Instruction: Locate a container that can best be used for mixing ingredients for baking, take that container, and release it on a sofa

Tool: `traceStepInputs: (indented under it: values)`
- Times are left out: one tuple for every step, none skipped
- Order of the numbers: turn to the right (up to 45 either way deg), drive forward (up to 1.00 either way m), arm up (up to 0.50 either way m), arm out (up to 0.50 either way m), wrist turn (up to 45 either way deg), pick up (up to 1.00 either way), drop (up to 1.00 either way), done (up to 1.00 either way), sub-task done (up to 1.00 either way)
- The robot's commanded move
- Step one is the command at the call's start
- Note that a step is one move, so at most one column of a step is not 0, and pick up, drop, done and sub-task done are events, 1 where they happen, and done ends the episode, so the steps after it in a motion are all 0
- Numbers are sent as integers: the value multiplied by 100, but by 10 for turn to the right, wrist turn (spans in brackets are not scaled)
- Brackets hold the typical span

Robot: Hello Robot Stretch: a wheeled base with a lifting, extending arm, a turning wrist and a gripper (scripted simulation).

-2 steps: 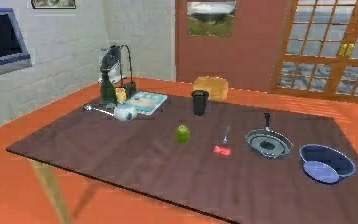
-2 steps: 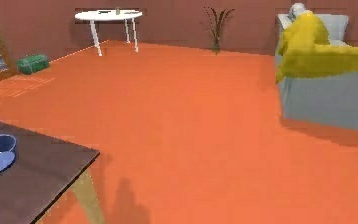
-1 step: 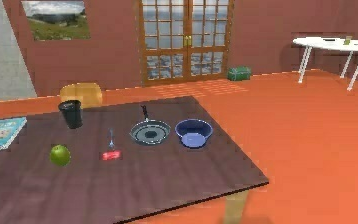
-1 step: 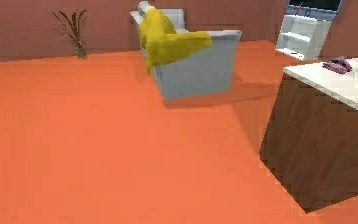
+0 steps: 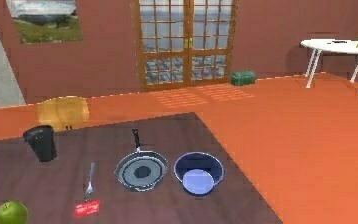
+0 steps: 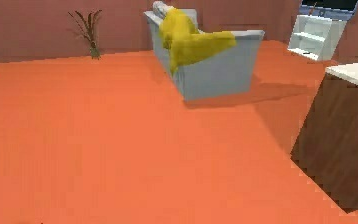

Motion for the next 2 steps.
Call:
traceStepInputs:
  values:
    - [-450, 0, 0, 0, 0, 0, 0, 0, 0]
    - [-330, 0, 0, 0, 0, 0, 0, 0, 0]
